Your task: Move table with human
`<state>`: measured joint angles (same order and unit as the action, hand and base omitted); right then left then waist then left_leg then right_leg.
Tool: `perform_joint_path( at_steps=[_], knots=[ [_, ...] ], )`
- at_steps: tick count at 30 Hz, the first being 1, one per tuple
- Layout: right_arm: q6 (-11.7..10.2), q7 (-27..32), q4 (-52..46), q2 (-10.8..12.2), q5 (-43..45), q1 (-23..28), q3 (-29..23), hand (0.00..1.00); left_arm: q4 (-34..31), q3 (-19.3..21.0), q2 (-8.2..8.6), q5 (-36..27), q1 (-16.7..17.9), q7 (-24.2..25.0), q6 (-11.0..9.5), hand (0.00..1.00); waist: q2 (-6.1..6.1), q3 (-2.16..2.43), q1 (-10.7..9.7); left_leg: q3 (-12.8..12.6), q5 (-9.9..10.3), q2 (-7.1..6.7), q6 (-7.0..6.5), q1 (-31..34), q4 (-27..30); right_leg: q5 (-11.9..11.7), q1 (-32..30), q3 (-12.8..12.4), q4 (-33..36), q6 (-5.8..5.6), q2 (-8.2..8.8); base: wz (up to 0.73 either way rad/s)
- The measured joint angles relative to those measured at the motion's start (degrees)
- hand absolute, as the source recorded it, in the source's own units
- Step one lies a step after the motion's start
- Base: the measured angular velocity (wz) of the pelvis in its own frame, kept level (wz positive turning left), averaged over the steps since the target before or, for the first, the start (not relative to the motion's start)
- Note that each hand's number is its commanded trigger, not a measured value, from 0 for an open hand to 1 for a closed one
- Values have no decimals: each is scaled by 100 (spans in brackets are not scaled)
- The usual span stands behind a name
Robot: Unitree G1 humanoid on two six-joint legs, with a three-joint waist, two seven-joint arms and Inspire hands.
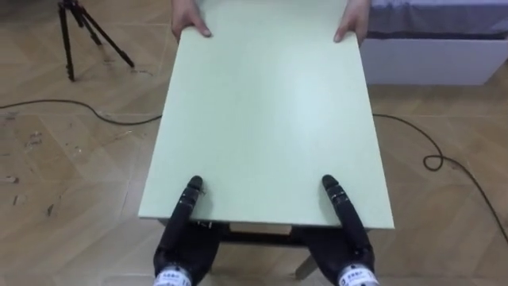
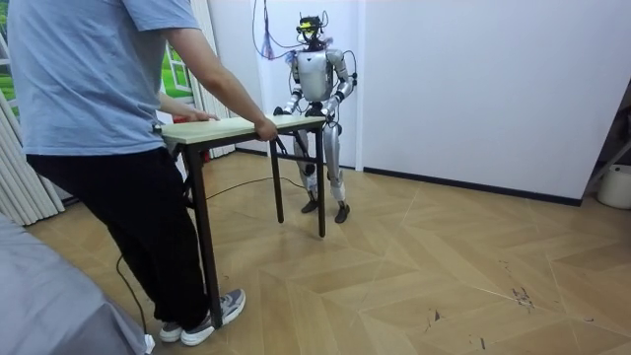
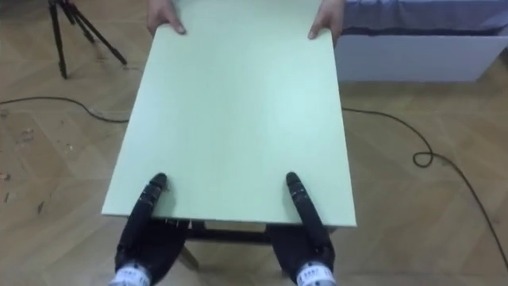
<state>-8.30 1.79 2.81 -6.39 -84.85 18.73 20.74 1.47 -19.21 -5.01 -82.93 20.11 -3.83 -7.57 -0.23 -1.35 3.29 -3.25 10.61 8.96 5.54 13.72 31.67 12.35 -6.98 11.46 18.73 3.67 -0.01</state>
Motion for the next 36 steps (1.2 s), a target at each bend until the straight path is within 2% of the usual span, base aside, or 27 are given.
perform_joint_path(
  at_steps=[1, 2, 3, 4, 5, 6, 7, 9, 11, 12, 13, 14, 15, 16, 17, 18, 21, 23, 25, 27, 28, 29, 30, 31, 32, 33, 36],
  knots=[
    [-3, -28, 1, -34, 5, 6, 2, 100, 0, -7, -16, -9, 21, 15, 3, 100, 25, -6, 68, -3, 23, 65, -22, 86, 300, -4, -30, 49, 24, 69, 20, -65],
    [28, -39, 33, -78, 15, 0, 49, 100, 16, -10, 5, -40, 151, 76, -11, 100, 72, 2, 219, -131, 54, 182, -81, 159, 1267, 10, -30, 186, 116, 138, 3, -80],
    [96, -39, 73, -131, 45, -5, 114, 100, 16, -19, 23, -137, 342, 171, -63, 100, 143, 45, 181, -131, 25, 234, -129, 110, 2209, 25, 31, 378, 124, 192, -53, -66],
    [101, -47, 75, -140, 52, 3, 135, 100, 15, -19, 12, -192, 389, 215, -66, 100, 189, 59, 132, -136, 28, 228, -131, 55, 2507, 27, 57, 464, 132, 215, -78, 0],
    [74, -145, 74, -150, 68, 33, 142, 100, 21, -13, -26, -208, 396, 291, -20, 100, 240, 44, 27, -132, 22, 226, -119, -109, 2740, 40, 50, 630, 179, 257, -132, 50],
    [69, -236, 75, -157, 70, 45, 127, 100, 20, -12, -31, -199, 395, 363, -13, 100, 254, 33, -150, -129, -2, 246, -77, -337, 2607, 61, -88, 754, 317, 290, -158, 56],
    [70, -278, 75, -159, 72, 38, 107, 100, 20, -12, -29, -198, 382, 401, -4, 100, 278, 16, -185, -124, 2, 254, -60, -462, 2424, 64, -153, 772, 387, 294, -173, 42],
    [73, -333, 74, -171, 67, -11, 45, 100, 25, -7, -38, -188, 268, 413, 40, 100, 326, -24, -287, -126, 729, 180, 55, -1001, 1298, 13, -408, 784, 602, 282, -167, 26],
    [62, -334, 70, -180, 94, -47, 38, 100, 25, 12, -45, -179, 207, 411, 43, 100, 340, -24, -426, -131, 977, 70, 67, -1196, 505, -159, -580, 737, 577, 265, -89, 38],
    [51, -353, 70, -181, 95, -120, 20, 100, 25, 16, -51, -177, 100, 411, 47, 100, 404, -21, -504, -138, 1138, 52, 32, -1244, -7, -307, -750, 703, 498, 245, -78, 39],
    [46, -376, 72, -177, 94, -169, -8, 100, 32, 16, -57, -189, 17, 410, 53, 100, 424, -25, -515, -155, 1225, 51, 10, -1242, -209, -370, -857, 702, 492, 232, -70, 27],
    [54, -405, 117, -123, 97, -296, -97, 100, 112, 3, -58, -190, -197, 410, 38, 100, 463, -51, -500, -199, 1349, 23, -66, -1236, -569, -499, -1093, 705, 526, 222, -42, 18],
    [81, -444, 226, -29, 165, -397, -250, 100, 285, -19, -45, -192, -424, 410, 19, 100, 467, -53, -490, -290, 1386, -41, -148, -1221, -896, -618, -1266, 686, 531, 186, 32, 15],
    [97, -452, 293, 20, 214, -444, -323, 100, 379, -22, -27, -192, -509, 410, 17, 100, 451, -52, -490, -297, 1358, -113, -292, -1203, -976, -673, -1336, 630, 543, 153, 80, 7],
    [181, -457, 412, 91, 311, -496, -440, 100, 539, -19, 28, -194, -590, 410, 13, 100, 408, -41, -478, -293, 1235, -277, -395, -1180, -1014, -793, -1385, 499, 510, 81, 187, -10],
    [245, -457, 457, 80, 341, -493, -491, 100, 597, -25, 79, -197, -578, 410, 16, 100, 408, -41, -466, -296, 1189, -386, -472, -1169, -1026, -927, -1370, 424, 395, 37, 236, -13],
    [314, -497, 519, 84, 337, -441, -518, 100, 651, -34, 84, -200, -532, 412, 36, 100, 380, -39, -471, -308, 1081, -547, -595, -1067, -1017, -1260, -1326, 379, 114, -7, 335, -6],
    [364, -505, 549, 91, 347, -365, -509, 100, 653, -29, 95, -199, -423, 411, 55, 100, 267, -29, -503, -436, 938, -743, -726, -1039, -1052, -1507, -1322, 288, 8, -66, 495, -6],
    [455, -504, 552, 89, 380, -326, -554, 100, 659, -25, 101, -216, -358, 410, 73, 100, 224, -31, -562, -451, 867, -852, -835, -933, -974, -1794, -1332, 242, -121, -186, 598, -2],
    [495, -504, 547, 79, 406, -271, -567, 100, 676, -48, 94, -269, -329, 409, 108, 100, 204, -24, -652, -525, 685, -908, -988, -751, -969, -2210, -1365, -51, -240, -706, 685, 28],
    [501, -504, 545, 85, 394, -236, -577, 100, 686, -69, 82, -260, -335, 398, 110, 100, 194, -20, -706, -646, 640, -884, -1009, -722, -965, -2058, -1402, -44, 48, -731, 749, 71],
    [469, -504, 519, 99, 376, -114, -608, 100, 700, -154, 50, -244, -343, 354, 117, 100, 161, -2, -868, -887, 543, -839, -1034, -719, -994, -1453, -1408, -39, 923, -705, 974, 91],
    [419, -504, 472, 111, 342, 7, -628, 100, 698, -231, 20, -221, -352, 329, 129, 100, 91, 32, -921, -1133, 455, -847, -1077, -716, -1049, -922, -1392, -76, 1830, -685, 1153, 83],
    [391, -504, 459, 116, 325, 40, -619, 100, 696, -244, 19, -200, -351, 329, 132, 100, 56, 31, -913, -1246, 429, -849, -1096, -714, -1052, -742, -1367, -135, 2246, -683, 1235, 47],
    [380, -504, 455, 116, 266, 66, -618, 100, 696, -244, 19, -194, -337, 328, 136, 100, -21, 45, -920, -1453, 379, -884, -1134, -728, -1085, -480, -1221, -220, 2987, -732, 1384, 13],
    [375, -496, 453, 104, 251, 62, -614, 100, 693, -239, 43, -193, -324, 328, 140, 100, -74, 59, -876, -1538, 338, -934, -1158, -734, -1098, -348, -944, -333, 3366, -763, 1449, 0],
    [290, -493, 434, 69, 183, 8, -459, 100, 637, -209, 54, -183, -321, 334, 121, 100, -200, 46, -644, -1715, 243, -986, -1152, -576, -1044, -262, -268, -540, 3423, -768, 1499, -26]
  ],
)
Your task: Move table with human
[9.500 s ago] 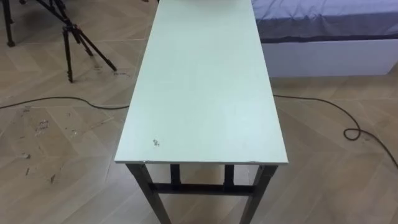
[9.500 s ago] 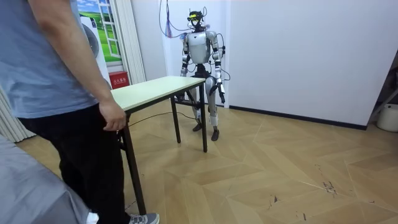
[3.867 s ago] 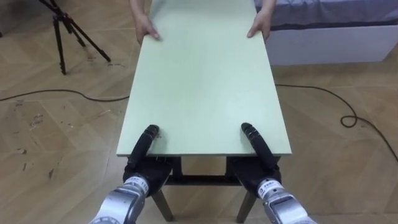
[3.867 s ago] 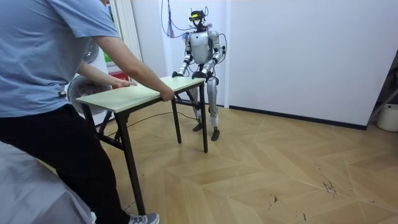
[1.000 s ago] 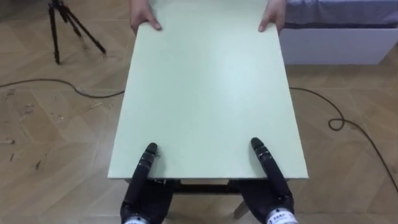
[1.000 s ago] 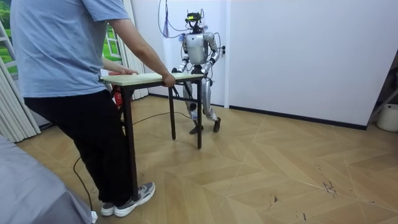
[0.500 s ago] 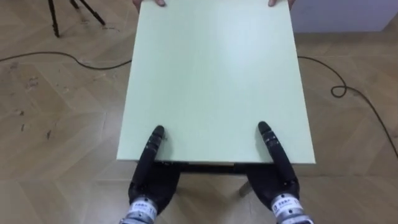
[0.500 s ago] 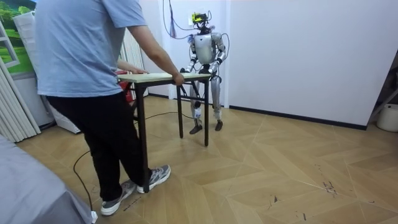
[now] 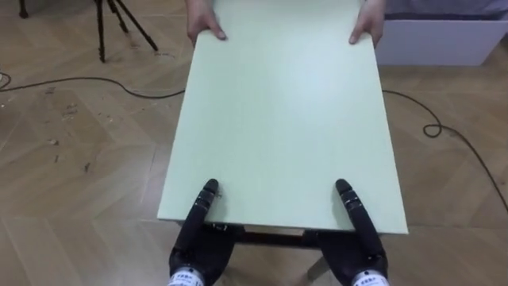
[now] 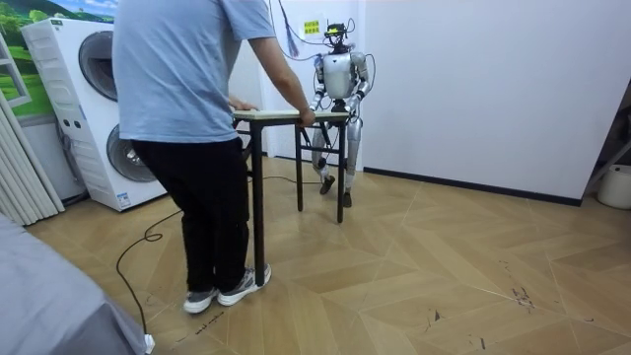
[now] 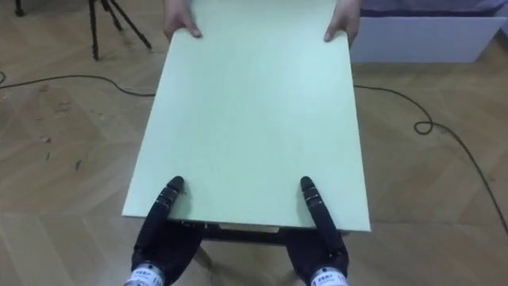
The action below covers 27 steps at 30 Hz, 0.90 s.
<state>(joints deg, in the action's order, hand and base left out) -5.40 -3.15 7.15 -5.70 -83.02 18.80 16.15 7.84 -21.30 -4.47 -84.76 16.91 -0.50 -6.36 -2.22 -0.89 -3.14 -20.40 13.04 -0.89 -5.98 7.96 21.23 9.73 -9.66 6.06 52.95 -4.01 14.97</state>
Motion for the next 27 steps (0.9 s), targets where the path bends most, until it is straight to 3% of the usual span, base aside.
perform_joint_path(
  at_steps=[1, 2, 4, 6, 7, 8, 9, 13, 15, 18, 23, 24, 25, 26, 27],
  knots=[
    [-38, 0, 0, 6, -4, -25, 65, 100, -3, 12, 1, 9, -14, 1, -6, 100, -14, -7, 24, 1, -27, 12, 13, 55, 46, 59, 28, -3, -156, -54, -12, -16],
    [-78, 0, 3, 3, -20, -42, 90, 100, -10, 18, -25, 52, -17, 3, -24, 100, -40, -33, 39, 25, -113, 13, 37, 103, 44, 90, 0, 24, -324, -98, -128, -12],
    [-60, -4, 1, 13, -30, -55, 94, 100, -53, 26, -2, 122, 3, 3, -67, 100, -44, -17, 127, 73, -229, 67, 57, 212, -59, 130, -1, -124, -672, -165, -353, -22],
    [-20, -29, -36, 42, -26, -156, 119, 100, -225, 77, -63, 119, 4, 0, -101, 100, -120, 10, 179, -78, -370, 228, -8, 502, -146, 347, 94, -275, -1342, -365, -489, -25],
    [-24, -29, -66, 37, -16, -166, 125, 100, -288, 83, -82, 117, 5, -5, -106, 100, -170, 5, 167, -128, -382, 229, -28, 568, -141, 440, 100, -278, -1393, -321, -458, 0],
    [-90, -24, -98, 89, -39, -159, 192, 100, -374, 83, -135, 127, 0, -16, -106, 100, -345, 8, 140, -407, -398, 190, -89, 652, -85, 628, 182, -251, -1311, -221, -332, 6],
    [-149, -23, -99, 98, -95, -159, 221, 100, -389, 95, -163, 156, -18, -16, -106, 100, -453, 17, 169, -482, -388, 162, -109, 745, 35, 789, 366, -229, -1439, -196, -278, 0],
    [-200, -18, -107, 90, -88, -321, 312, 100, -478, 201, -145, 170, -51, -10, -103, 100, -452, 10, 336, -657, -391, 390, -107, 1207, 407, 1279, 712, -113, -2407, -179, -325, -25],
    [-201, -12, -63, 85, -82, -402, 338, 100, -476, 270, -168, 170, -62, -9, -87, 100, -395, -13, 485, -692, -460, 649, -8, 1431, 659, 1434, 674, 45, -2758, -58, -494, -31],
    [-141, -13, -15, 89, -89, -374, 335, 100, -476, 326, -198, 161, 20, -7, -15, 100, -261, -15, 558, -598, -751, 916, 101, 1520, 518, 1288, 514, 74, -2828, 217, -840, -11],
    [-152, -53, 164, 126, -169, -316, 343, 100, -445, 321, -267, 161, 110, -49, 13, 100, -157, -22, 702, -417, -1347, 1118, 254, 1455, 71, 1042, 410, 286, -2870, 525, -1254, -4],
    [-182, -56, 165, 128, -205, -275, 360, 100, -445, 310, -291, 161, 113, -58, 30, 100, -117, -23, 776, -275, -1615, 1108, 367, 1408, -219, 931, 369, 385, -2953, 607, -1335, -13],
    [-220, -65, 166, 122, -220, -268, 382, 100, -445, 310, -291, 168, 109, -58, 39, 100, -101, -27, 817, -195, -1760, 1107, 501, 1378, -376, 860, 342, 428, -3009, 668, -1349, -24],
    [-233, -72, 159, 94, -216, -277, 397, 100, -445, 317, -275, 164, 116, -57, 40, 100, -50, -40, 868, 114, -1885, 1127, 745, 1386, -394, 738, 266, 648, -3073, 751, -1319, -38],
    [-224, -62, 161, 66, -214, -292, 405, 100, -438, 321, -258, 154, 138, -57, 39, 100, -3, -49, 925, 271, -1712, 1161, 795, 1396, -134, 696, 260, 784, -3088, 774, -1298, -66]
  ],
)
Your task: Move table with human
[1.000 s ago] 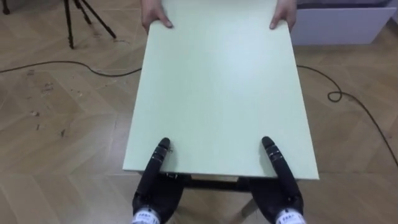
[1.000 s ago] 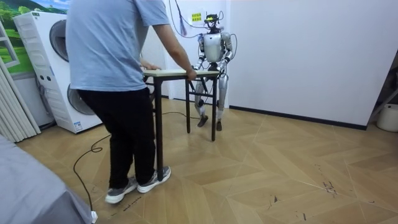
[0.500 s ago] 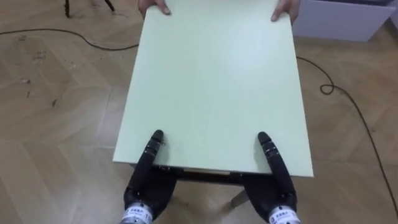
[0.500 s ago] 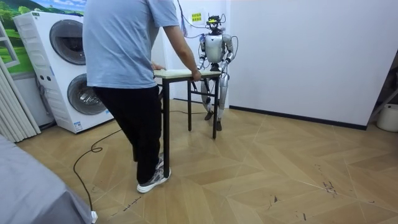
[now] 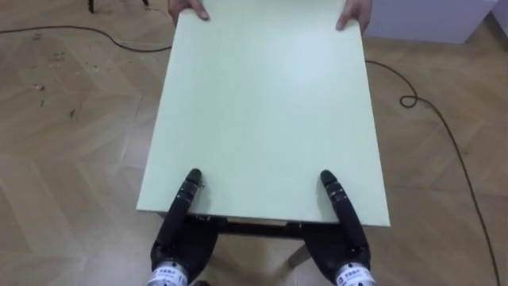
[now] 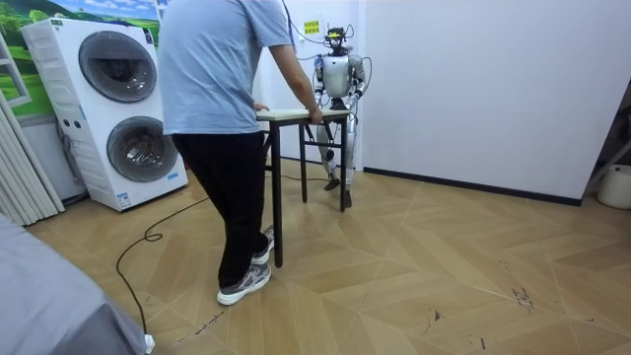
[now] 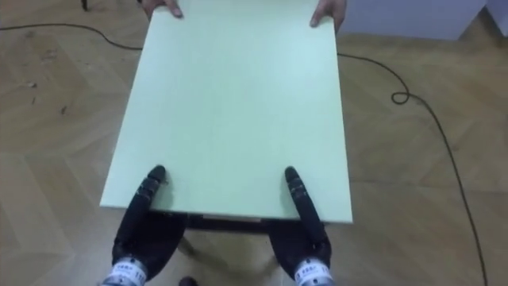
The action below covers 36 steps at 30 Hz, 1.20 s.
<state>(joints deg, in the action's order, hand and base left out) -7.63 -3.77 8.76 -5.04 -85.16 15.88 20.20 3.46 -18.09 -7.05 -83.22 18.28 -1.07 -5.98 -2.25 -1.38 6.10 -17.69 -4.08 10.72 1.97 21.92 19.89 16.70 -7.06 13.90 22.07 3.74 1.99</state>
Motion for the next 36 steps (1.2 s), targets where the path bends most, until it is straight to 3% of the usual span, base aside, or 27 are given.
perform_joint_path(
  at_steps=[1, 2, 3, 5, 7, 10, 11, 12, 13, 14, 15, 16, 17, 18, 20, 21, 22, 23, 24, 26, 30, 31, 32, 33, 34, 35, 36],
  knots=[
    [1, 47, 8, -96, 7, -24, 77, 100, 1, -5, 43, -43, 105, 2, -25, 100, 93, 17, 98, 118, 625, 116, -12, 3, 820, -80, 4, 190, -55, 43, 12, -67],
    [-10, 69, 7, -109, 21, -53, 139, 100, 0, -7, 133, -49, 193, 22, -82, 100, 189, 8, 105, 223, 1124, 186, 30, -9, 1688, -136, -1, 389, -84, 85, 13, -58],
    [-27, 68, 0, -150, 22, -60, 141, 100, 0, -5, 149, -46, 207, 22, -75, 100, 251, 13, 93, 442, 1448, 207, 42, -74, 2427, -172, -40, 595, -71, 132, 10, -25],
    [-53, 61, -18, -165, 32, -78, 142, 100, -7, 1, 183, -35, 192, 22, -76, 100, 319, 17, -19, 673, 1669, 223, 90, -375, 3142, -184, -115, 799, 4, 177, -27, 22],
    [-90, 24, -23, -172, 29, -63, 147, 100, -8, -13, 188, -14, 188, 28, -67, 100, 371, 9, -214, 711, 1652, 346, 122, -939, 3378, -192, -197, 980, 64, 192, -40, 48],
    [-130, -19, -123, -253, 12, -16, 163, 100, -46, -98, 195, -8, 190, 61, -110, 100, 542, -13, -419, 849, 1386, 451, 333, -2048, 2734, -195, -504, 1098, 415, 187, -33, 29],
    [-155, -18, -147, -224, 24, -43, 127, 100, -58, -97, 198, 25, 130, 60, -135, 100, 591, -22, -537, 898, 1671, 373, 518, -2318, 2045, -199, -728, 1073, 676, 178, 32, 65],
    [-169, -18, -147, -221, 12, -9, 118, 100, -44, -99, 176, 45, 71, 50, -124, 100, 489, -13, -675, 935, 1727, 125, 449, -2403, 1531, -274, -905, 754, 817, 138, 176, 79],
    [-180, -18, -163, -227, -3, 23, 111, 100, -34, -119, 189, 60, 52, 33, -115, 100, 485, -16, -760, 1013, 1717, 23, 436, -2464, 1301, -358, -996, 540, 906, 179, 196, 73],
    [-173, -21, -207, -265, -43, 75, 78, 100, -30, -163, 207, 78, 43, 29, -118, 100, 561, -22, -831, 1094, 1725, -51, 439, -2631, 827, -545, -1273, 153, 1107, 255, 103, 17],
    [-158, -83, -235, -230, -27, 108, 112, 100, -73, -189, 149, 60, 102, 126, -184, 100, 640, 41, -784, 1180, 1852, -3, 503, -2641, 602, -771, -1396, -166, 484, 292, -363, -11],
    [-165, -83, -316, -186, 18, 97, 143, 100, -135, -148, 117, 35, 136, 216, -212, 100, 625, 38, -751, 1182, 1971, -8, 578, -2609, 565, -899, -1389, -195, 219, 311, -464, -53],
    [-180, -70, -492, -205, 48, 41, 219, 100, -187, -49, 174, 27, 131, 337, -233, 100, 738, -13, -604, 1311, 2322, 109, 589, -2573, 527, -1063, -1525, -107, 196, 306, -519, -33],
    [-234, -61, -532, -227, 23, 27, 201, 100, -198, -44, 188, 17, 57, 348, -185, 100, 737, -12, -571, 1422, 2524, 91, 576, -2527, 347, -1106, -1662, -115, 272, 288, -486, -18],
    [-170, -58, -484, -233, -20, -13, 58, 100, -163, -153, 167, 16, -127, 180, -180, 100, 733, -11, -614, 1466, 2661, 55, 521, -2473, -121, -1245, -1742, -136, 241, 196, -424, 32],
    [-120, -58, -441, -222, -37, -75, -45, 100, -132, -268, 179, 5, -279, 65, -269, 100, 741, -11, -672, 1464, 2726, -40, 468, -2445, -302, -1390, -1825, -129, 168, 121, -352, 37],
    [-82, -58, -418, -205, -39, -115, -104, 100, -93, -288, 178, -2, -353, 43, -295, 100, 737, -14, -695, 1458, 2745, -81, 426, -2434, -396, -1489, -1862, -125, 107, 84, -311, 18],
    [-12, -59, -294, -153, -17, -208, -197, 100, 76, -293, 199, -8, -498, 42, -311, 100, 670, -7, -690, 1460, 2696, -262, 221, -2384, -462, -1713, -1905, -192, -41, 18, -202, -10],
    [60, -59, -129, -104, 17, -290, -259, 100, 247, -279, 240, -57, -554, 44, -314, 100, 640, 7, -702, 1443, 2633, -410, 119, -2345, -448, -1939, -1861, -278, -219, -30, -116, -19],
    [148, -59, 17, -89, 43, -331, -311, 100, 389, -274, 262, -109, -567, 43, -286, 100, 584, 24, -749, 1357, 2551, -642, -28, -2339, -426, -2202, -1749, -334, -486, -112, 12, -14],
    [241, -52, 118, 5, 68, -208, -403, 100, 497, -237, 238, -102, -528, 35, -162, 100, 330, 35, -825, 1286, 2500, -1099, -274, -2091, -55, -2707, -1632, -496, -833, -288, 380, 6],
    [265, -48, 118, 3, 91, -186, -411, 100, 497, -244, 239, -100, -515, 18, -152, 100, 306, 32, -855, 1286, 2494, -1148, -314, -2060, 13, -2789, -1599, -527, -897, -321, 421, 12],
    [295, -14, 118, -10, 113, -164, -418, 100, 504, -247, 261, -106, -490, -8, -133, 100, 285, 28, -894, 1276, 2478, -1246, -392, -2009, 103, -2992, -1536, -605, -1031, -488, 500, 0],
    [298, 16, 117, -8, 125, -157, -423, 100, 519, -238, 326, -96, -487, -40, -121, 100, 281, 28, -893, 1192, 2448, -1249, -475, -1950, 156, -3303, -1498, -714, -1223, -788, 534, 0],
    [300, 36, 117, 0, 133, -165, -426, 100, 519, -233, 328, -89, -491, -53, -121, 100, 283, 27, -894, 1102, 2433, -1230, -509, -1917, 165, -3391, -1500, -762, -1229, -890, 547, 12],
    [303, 67, 117, 5, 129, -145, -473, 100, 531, -221, 330, -54, -502, -86, -101, 100, 312, 11, -926, 749, 2372, -1075, -507, -1887, 186, -3022, -1506, -749, -757, -770, 576, 55],
    [263, 55, 110, 5, 78, -59, -468, 100, 534, -251, 298, -17, -539, -131, -26, 100, 323, 12, -1024, 474, 2260, -923, -469, -1890, 102, -2157, -1492, -724, 121, -664, 594, 70]
  ],
)
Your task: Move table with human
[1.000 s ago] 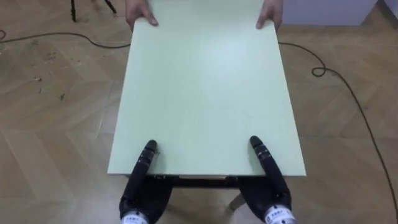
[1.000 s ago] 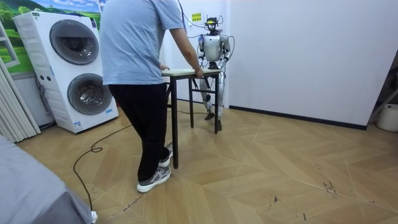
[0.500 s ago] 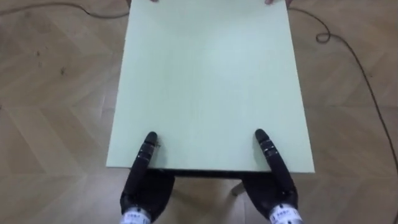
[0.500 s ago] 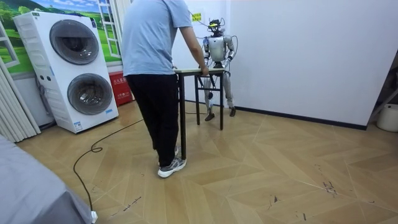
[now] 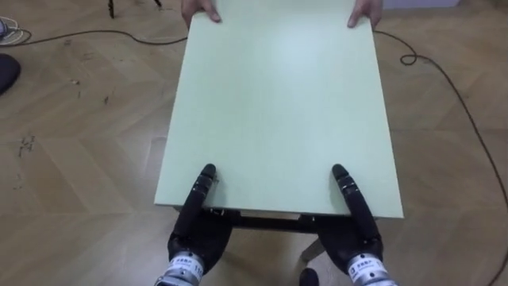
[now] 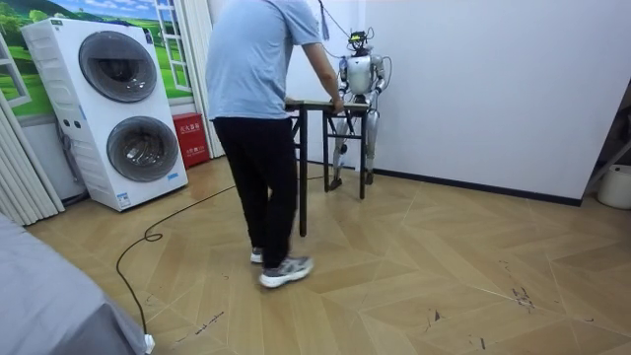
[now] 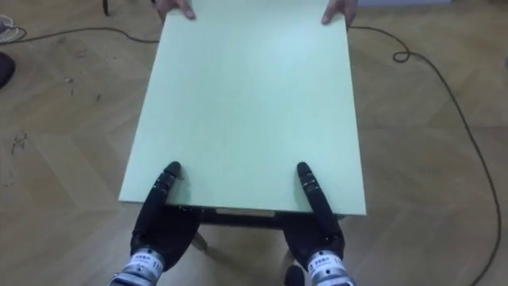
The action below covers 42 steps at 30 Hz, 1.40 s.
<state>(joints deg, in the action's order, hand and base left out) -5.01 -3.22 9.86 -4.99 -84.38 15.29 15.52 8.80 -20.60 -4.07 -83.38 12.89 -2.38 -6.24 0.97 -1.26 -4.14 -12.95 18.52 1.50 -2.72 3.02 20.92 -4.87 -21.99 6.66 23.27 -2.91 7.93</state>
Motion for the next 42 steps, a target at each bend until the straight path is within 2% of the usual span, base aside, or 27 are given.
perform_joint_path(
  at_steps=[1, 2, 3, 4, 5, 7, 8, 9, 12, 15, 19, 20, 26, 33, 39, 42],
  knots=[
    [-13, -18, -3, 13, -37, 26, 11, 100, -10, -13, -22, 26, 1, 0, 4, 100, -14, 8, -31, -107, -89, 30, 13, -20, -110, 375, 15, 4, 435, 33, 43, 63],
    [-85, -51, -18, 16, -82, 57, 37, 100, -28, -25, -37, 45, 1, 1, 2, 100, -22, 13, -27, -305, -236, 59, 30, -68, -311, 909, 132, 109, 1074, 66, 102, 25],
    [-166, -56, -18, 18, -100, 48, 131, 100, -37, -18, -48, 46, 1, 5, -7, 100, -23, 12, 13, -485, -308, 70, 38, -79, -391, 1279, 327, 103, 1407, 45, 113, 9],
    [-192, -56, -25, 18, -108, 45, 161, 100, -46, -7, -52, 42, 2, 5, -7, 100, -27, 15, 54, -546, -320, 62, 40, -80, -389, 1422, 427, 96, 1449, 39, 102, -19],
    [-265, -54, -39, 4, -121, 29, 223, 100, -60, 4, -58, 39, 0, 6, -7, 100, -51, 17, 164, -571, -329, 1, 53, -76, -320, 1558, 555, 35, 1211, -24, 69, -41],
    [-289, -26, -39, -57, -188, -35, 276, 100, -77, 21, -68, 33, 6, 7, -24, 100, -53, 19, 386, -491, -337, -70, 61, -53, -344, 1568, 662, 20, 775, -28, -27, -56],
    [-319, 7, -39, -69, -218, -75, 342, 100, -81, 27, -66, 44, 11, 8, -73, 100, -69, 15, 546, -462, -337, -69, 61, -51, -368, 1540, 756, 38, 456, 16, -98, -56],
    [-325, 28, -38, -72, -210, -92, 385, 100, -91, 24, -71, 44, 45, 13, -129, 100, -74, 19, 637, -471, -337, -10, 61, -67, -442, 1478, 865, 63, 154, 117, -159, -43],
    [-375, 29, -35, -44, -222, -103, 473, 100, -236, 76, -114, 82, 163, 18, -157, 100, -131, 35, 676, -501, -405, 83, 67, -75, -529, 1228, 1036, 135, -310, 139, -283, -6],
    [-443, 28, -35, -6, -231, -115, 562, 100, -276, 132, -131, 148, 178, 18, -148, 100, -155, 33, 776, -500, -409, 129, 70, -64, -530, 1101, 1144, 148, -588, 138, -353, -5],
    [-521, 28, -35, -27, -262, -136, 590, 100, -355, 146, -155, 154, 245, 19, -155, 100, -199, 27, 809, -481, -409, 147, 70, -46, -547, 1088, 1179, 226, -675, 129, -358, 5],
    [-536, 28, -36, -41, -293, -141, 627, 100, -390, 146, -131, 158, 266, 18, -153, 100, -217, 30, 833, -459, -409, 159, 71, -25, -545, 1087, 1178, 309, -694, 131, -361, 10],
    [-512, 19, -36, -69, -302, -102, 612, 100, -408, 179, -108, 195, 308, 25, -124, 100, -220, 24, 736, -142, -426, 187, 101, 6, -510, 1088, 1466, 674, -975, 132, -375, 29],
    [-427, 20, -36, -127, -253, -146, 500, 100, -397, 179, -43, 51, 313, 24, -18, 100, -87, -34, 649, 1, -424, 183, 105, -38, -520, 1104, 1757, 1045, -1065, 108, -326, 29],
    [-434, 115, -126, -147, -92, -234, 487, 100, -405, 182, 0, -23, 321, 20, -83, 100, 0, -16, 644, 164, -426, 148, 103, 121, -442, 1117, 1797, 1331, -1046, 89, -273, 32],
    [-447, 115, -126, -169, -57, -286, 540, 100, -405, 173, 12, -57, 320, 28, -123, 100, 23, -19, 789, 262, -428, 127, 99, 128, -418, 1132, 1844, 1409, -1037, 66, -244, 19]
  ],
)
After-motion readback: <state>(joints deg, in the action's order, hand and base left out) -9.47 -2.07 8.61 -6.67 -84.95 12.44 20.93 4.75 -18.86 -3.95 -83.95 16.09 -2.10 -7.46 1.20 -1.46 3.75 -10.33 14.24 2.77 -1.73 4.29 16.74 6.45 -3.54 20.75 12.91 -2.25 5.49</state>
